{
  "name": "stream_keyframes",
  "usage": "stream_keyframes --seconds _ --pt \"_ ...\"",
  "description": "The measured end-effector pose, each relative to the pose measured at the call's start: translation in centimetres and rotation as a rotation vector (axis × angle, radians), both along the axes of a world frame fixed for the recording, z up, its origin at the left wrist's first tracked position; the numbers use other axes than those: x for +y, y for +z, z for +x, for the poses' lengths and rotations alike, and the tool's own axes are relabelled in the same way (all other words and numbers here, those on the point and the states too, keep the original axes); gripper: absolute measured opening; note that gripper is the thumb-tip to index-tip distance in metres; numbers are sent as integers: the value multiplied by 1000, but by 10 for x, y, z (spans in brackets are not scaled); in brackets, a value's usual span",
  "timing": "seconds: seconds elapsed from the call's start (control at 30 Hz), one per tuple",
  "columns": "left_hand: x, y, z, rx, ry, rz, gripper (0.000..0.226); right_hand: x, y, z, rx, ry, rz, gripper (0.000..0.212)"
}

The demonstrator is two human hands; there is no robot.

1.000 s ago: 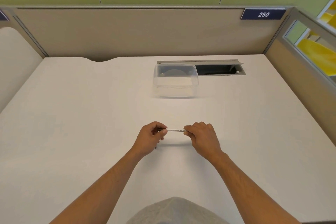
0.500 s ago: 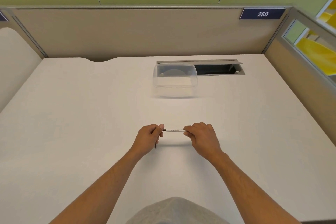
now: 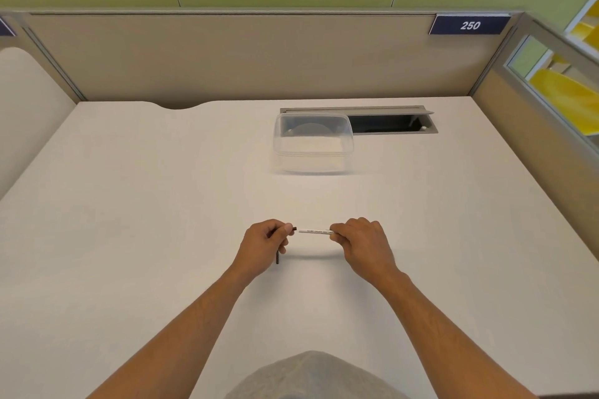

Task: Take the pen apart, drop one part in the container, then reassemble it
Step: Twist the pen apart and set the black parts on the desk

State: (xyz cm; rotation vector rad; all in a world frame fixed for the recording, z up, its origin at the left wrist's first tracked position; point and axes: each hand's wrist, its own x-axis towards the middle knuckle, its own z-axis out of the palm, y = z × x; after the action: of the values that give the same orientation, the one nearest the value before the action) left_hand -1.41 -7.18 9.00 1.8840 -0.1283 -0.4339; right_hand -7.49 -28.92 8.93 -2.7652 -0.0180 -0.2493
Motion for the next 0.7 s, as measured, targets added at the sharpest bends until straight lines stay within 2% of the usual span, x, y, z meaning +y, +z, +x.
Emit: stream_keyframes --seconds 0.33,0.53,0.7 --pt "6 -10 8 15 225 -63 16 1 -3 -2 42 -10 32 14" --pt "16 -21 18 -8 306 57 12 2 -4 -1 94 -33 86 17" --pt "17 -26 30 -98 309 267 18 4 -7 -1 131 -27 120 18"
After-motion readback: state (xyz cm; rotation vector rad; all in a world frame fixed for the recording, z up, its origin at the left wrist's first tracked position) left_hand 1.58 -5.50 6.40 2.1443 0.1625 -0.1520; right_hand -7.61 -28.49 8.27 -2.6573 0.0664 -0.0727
